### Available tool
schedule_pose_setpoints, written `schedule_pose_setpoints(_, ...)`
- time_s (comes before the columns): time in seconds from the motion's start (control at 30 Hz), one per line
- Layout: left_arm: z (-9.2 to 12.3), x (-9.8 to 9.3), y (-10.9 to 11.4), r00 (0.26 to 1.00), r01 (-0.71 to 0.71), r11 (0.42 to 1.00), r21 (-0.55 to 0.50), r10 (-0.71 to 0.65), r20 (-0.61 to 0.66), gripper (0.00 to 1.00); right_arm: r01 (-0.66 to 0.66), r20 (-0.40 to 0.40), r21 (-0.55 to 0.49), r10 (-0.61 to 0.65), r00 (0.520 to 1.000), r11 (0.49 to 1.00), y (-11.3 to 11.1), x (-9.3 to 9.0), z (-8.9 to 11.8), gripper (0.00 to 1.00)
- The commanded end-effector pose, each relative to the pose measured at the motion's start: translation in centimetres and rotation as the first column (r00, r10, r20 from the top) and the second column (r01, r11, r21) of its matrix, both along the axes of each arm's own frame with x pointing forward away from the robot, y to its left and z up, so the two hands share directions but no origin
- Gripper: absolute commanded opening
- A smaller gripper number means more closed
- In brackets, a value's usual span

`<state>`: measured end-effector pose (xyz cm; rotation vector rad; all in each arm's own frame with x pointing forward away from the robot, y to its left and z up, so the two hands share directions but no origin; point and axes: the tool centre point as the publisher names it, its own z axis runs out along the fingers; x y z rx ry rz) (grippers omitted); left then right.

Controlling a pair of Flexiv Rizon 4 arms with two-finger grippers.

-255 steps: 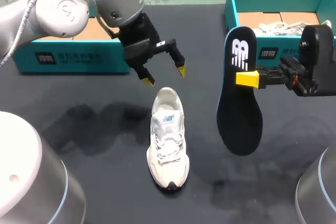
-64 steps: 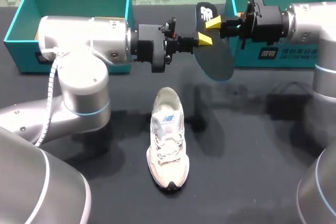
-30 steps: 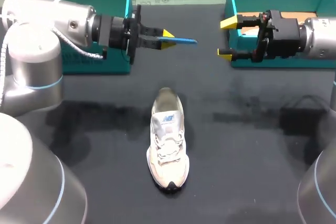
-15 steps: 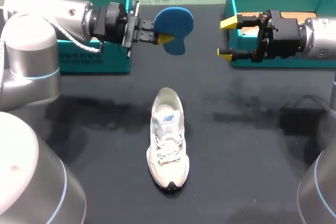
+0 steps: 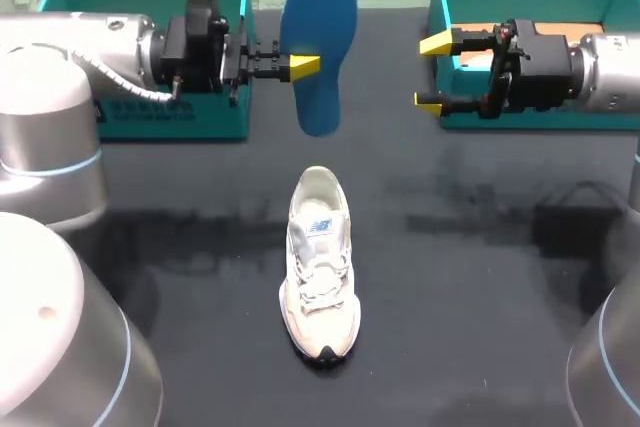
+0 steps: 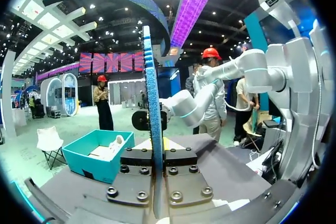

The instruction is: Take the shoe out of the shoebox, open the shoe tongue, remove and reinsert the insole, then place the shoe into the shoebox

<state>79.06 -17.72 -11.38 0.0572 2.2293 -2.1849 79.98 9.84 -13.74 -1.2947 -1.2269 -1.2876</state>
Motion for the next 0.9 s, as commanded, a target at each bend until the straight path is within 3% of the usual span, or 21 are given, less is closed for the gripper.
schedule_pose_setpoints(0.03, -0.5, -0.5, -0.5, 0.998, -0.056, 0.998, 0.022, 0.057, -0.036, 0.00, 0.001, -0.001, -0.003, -0.001, 1.000, 1.000, 0.0, -0.1, 0.0, 1.00)
schedule_pose_setpoints(0.17, -1.3, -0.9, -0.7, 0.956, -0.022, 1.000, -0.004, 0.020, -0.292, 0.00, 0.001, -0.001, -0.003, -0.001, 1.000, 1.000, 0.0, -0.1, 0.0, 1.00)
schedule_pose_setpoints(0.3, -1.2, -1.1, -0.8, 0.897, -0.036, 0.999, 0.003, 0.034, -0.441, 0.00, 0.001, -0.001, -0.003, -0.001, 1.000, 1.000, 0.0, -0.1, 0.0, 1.00)
schedule_pose_setpoints(0.47, 0.0, -0.6, -0.6, 0.715, 0.012, 0.998, -0.062, -0.052, -0.698, 0.00, 0.001, -0.001, -0.003, -0.001, 1.000, 1.000, 0.0, -0.1, 0.0, 1.00)
schedule_pose_setpoints(0.5, 0.3, -0.4, -0.4, 0.699, 0.030, 0.997, -0.075, -0.075, -0.711, 0.00, 0.001, -0.001, -0.003, -0.001, 1.000, 1.000, 0.0, -0.1, 0.0, 1.00)
schedule_pose_setpoints(0.53, 0.7, -0.5, -0.3, 0.752, 0.039, 0.997, -0.070, -0.075, -0.655, 0.00, 0.001, -0.001, -0.003, -0.001, 1.000, 1.000, 0.0, -0.1, 0.0, 1.00)
schedule_pose_setpoints(0.9, 0.7, -0.5, -0.3, 0.752, 0.039, 0.997, -0.070, -0.075, -0.655, 0.00, 0.001, -0.001, -0.003, -0.001, 1.000, 1.000, 0.0, -0.1, 0.0, 1.00)
